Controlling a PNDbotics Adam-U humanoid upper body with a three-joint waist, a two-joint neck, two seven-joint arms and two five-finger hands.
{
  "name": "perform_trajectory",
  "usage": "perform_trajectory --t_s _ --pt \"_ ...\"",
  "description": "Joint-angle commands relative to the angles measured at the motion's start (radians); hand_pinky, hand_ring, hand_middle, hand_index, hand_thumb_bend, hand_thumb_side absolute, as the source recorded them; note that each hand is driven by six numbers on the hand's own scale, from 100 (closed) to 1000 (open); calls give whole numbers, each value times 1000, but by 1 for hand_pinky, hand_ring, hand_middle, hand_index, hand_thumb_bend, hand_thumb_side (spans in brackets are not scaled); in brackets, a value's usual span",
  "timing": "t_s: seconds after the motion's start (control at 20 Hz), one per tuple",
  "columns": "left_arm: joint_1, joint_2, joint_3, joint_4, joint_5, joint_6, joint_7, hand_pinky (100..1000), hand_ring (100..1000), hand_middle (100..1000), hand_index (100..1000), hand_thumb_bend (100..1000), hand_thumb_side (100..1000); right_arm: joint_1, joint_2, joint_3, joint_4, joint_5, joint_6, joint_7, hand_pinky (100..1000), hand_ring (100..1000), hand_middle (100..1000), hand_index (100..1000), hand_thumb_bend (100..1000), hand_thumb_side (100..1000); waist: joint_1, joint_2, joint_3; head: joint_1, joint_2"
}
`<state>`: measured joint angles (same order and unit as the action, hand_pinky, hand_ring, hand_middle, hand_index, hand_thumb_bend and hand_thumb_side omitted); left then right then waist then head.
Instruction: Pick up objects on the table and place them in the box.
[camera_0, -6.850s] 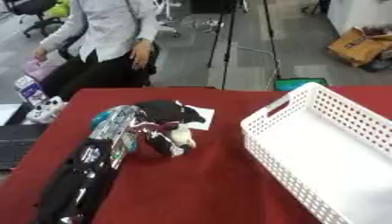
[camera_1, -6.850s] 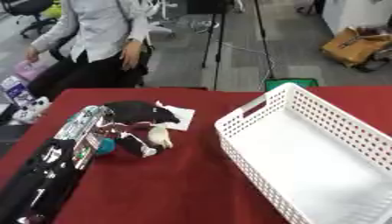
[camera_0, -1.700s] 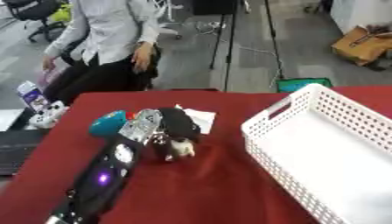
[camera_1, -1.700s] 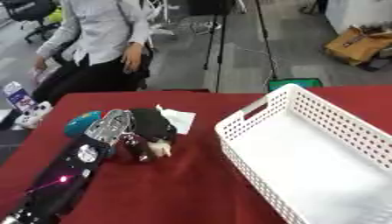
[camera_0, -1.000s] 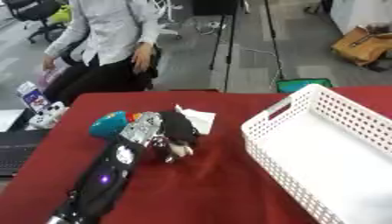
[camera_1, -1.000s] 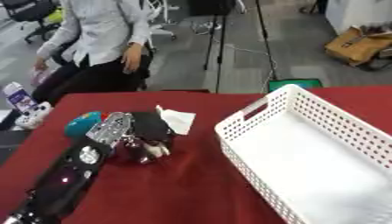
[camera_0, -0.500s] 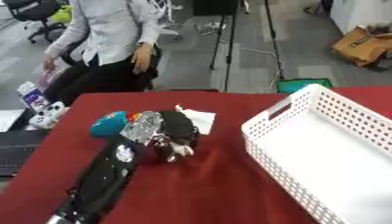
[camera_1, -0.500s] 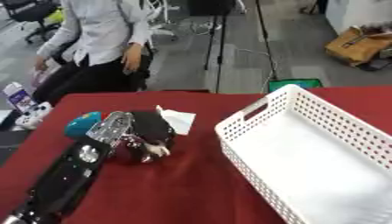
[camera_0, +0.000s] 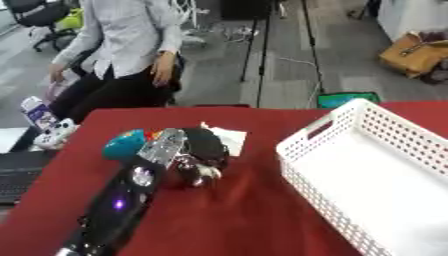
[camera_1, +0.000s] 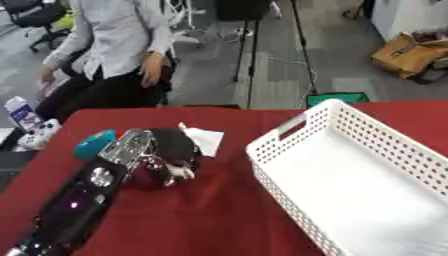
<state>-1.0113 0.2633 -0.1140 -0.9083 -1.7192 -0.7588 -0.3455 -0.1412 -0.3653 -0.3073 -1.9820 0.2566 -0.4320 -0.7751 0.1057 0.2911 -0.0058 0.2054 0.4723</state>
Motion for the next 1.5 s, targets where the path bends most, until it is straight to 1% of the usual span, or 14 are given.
perform_trajectory --t_s 0.05,0.1,0.25,0.5,0.7,1.5 --pt "-27 18 1 -20 8 -148 -158 510 667 633 705 288 257 -8 -27 -8 -18 -6 -138 -132 754 678 664 700 100 832 -4 -18 -1 3 -13" --pt "-27 19 1 -21 7 -148 -159 510 661 628 687 303 254 -8 -26 -8 -18 -6 -139 -132 755 678 664 700 100 832 -4 -18 -2 4 -12" --pt "-28 21 1 -21 1 -148 -160 513 661 628 686 305 252 -8 -27 -8 -18 -7 -141 -132 754 678 664 699 100 831 -4 -17 -2 4 -12" --pt "-31 22 2 -22 -8 -148 -152 505 644 613 663 268 237 -8 -27 -9 -18 -8 -144 -132 753 678 664 698 100 830 -4 -17 -2 4 -14" --pt "-36 22 0 -19 -10 -148 -152 495 621 592 628 260 234 -8 -29 -10 -18 -10 -144 -132 754 679 664 698 100 828 -3 -18 -1 3 -15" --pt "-48 26 -3 -42 20 -148 -171 475 570 544 611 265 219 -7 -35 -15 -18 -18 -143 -132 755 680 664 697 100 822 0 -25 8 0 -24"
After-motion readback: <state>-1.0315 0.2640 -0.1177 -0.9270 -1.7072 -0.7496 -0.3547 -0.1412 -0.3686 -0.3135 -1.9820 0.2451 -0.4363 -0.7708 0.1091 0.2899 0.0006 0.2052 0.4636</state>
